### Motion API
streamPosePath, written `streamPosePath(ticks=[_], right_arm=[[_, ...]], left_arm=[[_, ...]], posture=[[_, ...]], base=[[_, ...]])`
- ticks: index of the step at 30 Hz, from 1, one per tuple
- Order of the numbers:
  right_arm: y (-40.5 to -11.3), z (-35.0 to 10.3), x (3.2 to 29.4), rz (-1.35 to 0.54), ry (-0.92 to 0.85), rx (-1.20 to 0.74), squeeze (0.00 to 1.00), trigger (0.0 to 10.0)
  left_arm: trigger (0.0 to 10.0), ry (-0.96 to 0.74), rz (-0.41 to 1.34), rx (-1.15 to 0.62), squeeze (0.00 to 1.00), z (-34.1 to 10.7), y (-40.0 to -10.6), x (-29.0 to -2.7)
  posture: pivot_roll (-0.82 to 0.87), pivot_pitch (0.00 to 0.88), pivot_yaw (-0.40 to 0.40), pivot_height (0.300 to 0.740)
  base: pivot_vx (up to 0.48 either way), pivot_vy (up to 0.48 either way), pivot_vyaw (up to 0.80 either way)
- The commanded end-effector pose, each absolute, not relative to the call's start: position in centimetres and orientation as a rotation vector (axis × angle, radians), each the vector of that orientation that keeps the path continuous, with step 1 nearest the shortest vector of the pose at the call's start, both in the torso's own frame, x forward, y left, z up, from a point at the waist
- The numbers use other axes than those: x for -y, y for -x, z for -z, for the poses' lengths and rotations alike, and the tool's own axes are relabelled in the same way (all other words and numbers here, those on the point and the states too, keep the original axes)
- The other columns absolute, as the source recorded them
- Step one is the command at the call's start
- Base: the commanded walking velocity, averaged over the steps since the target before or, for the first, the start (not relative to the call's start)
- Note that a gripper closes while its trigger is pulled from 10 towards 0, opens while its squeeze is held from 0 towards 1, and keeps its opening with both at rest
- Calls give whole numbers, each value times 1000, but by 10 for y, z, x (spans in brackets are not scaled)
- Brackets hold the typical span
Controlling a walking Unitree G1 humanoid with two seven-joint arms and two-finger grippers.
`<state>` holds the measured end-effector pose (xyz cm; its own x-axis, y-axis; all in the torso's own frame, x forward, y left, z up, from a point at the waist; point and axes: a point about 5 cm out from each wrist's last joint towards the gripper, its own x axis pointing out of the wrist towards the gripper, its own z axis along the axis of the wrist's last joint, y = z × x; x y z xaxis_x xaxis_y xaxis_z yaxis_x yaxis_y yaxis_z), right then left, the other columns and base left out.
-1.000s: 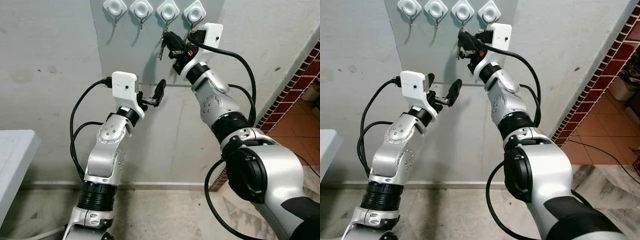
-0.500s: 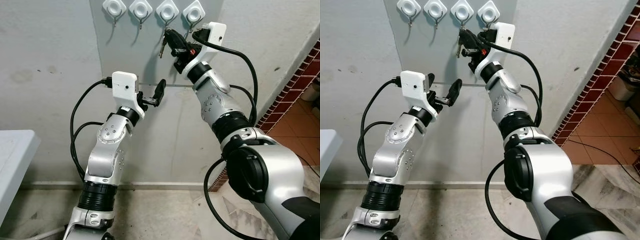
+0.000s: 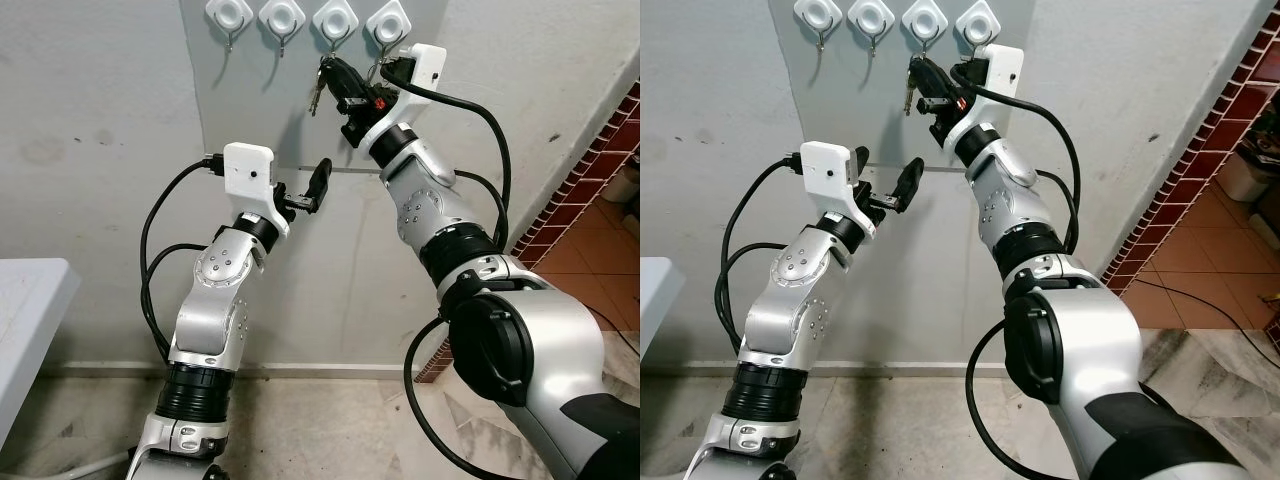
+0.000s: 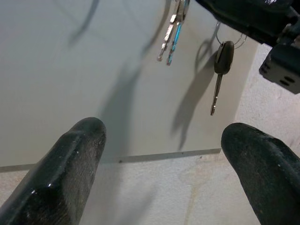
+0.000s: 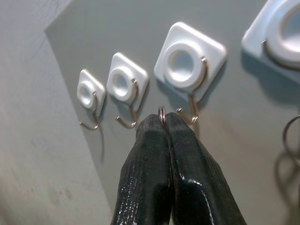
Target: Hang keys on a hook
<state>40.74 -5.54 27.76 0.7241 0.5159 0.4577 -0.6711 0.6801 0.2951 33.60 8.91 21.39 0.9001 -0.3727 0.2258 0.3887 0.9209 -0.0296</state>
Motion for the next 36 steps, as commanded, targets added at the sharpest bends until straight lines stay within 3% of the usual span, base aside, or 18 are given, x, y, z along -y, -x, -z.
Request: streamPosePath(ticks=[1, 22, 36], right_arm=[[-409, -290, 59, -666, -475, 380, 0, 10000], [-413, -288, 63, -632, -635, 322, 0, 10000], [-410, -272, 54, -704, -612, 233, 0, 10000]], left_arm=[[10000, 76, 396, 247, 0, -222, -334, -88], [10000, 80, 395, 250, 0, -224, -334, -88], [10000, 79, 394, 252, 0, -225, -335, -88]], posture=[[46, 41, -85, 740], [45, 44, -85, 740], [42, 43, -82, 740]], base=[[0, 0, 0], [0, 0, 0], [0, 0, 0]])
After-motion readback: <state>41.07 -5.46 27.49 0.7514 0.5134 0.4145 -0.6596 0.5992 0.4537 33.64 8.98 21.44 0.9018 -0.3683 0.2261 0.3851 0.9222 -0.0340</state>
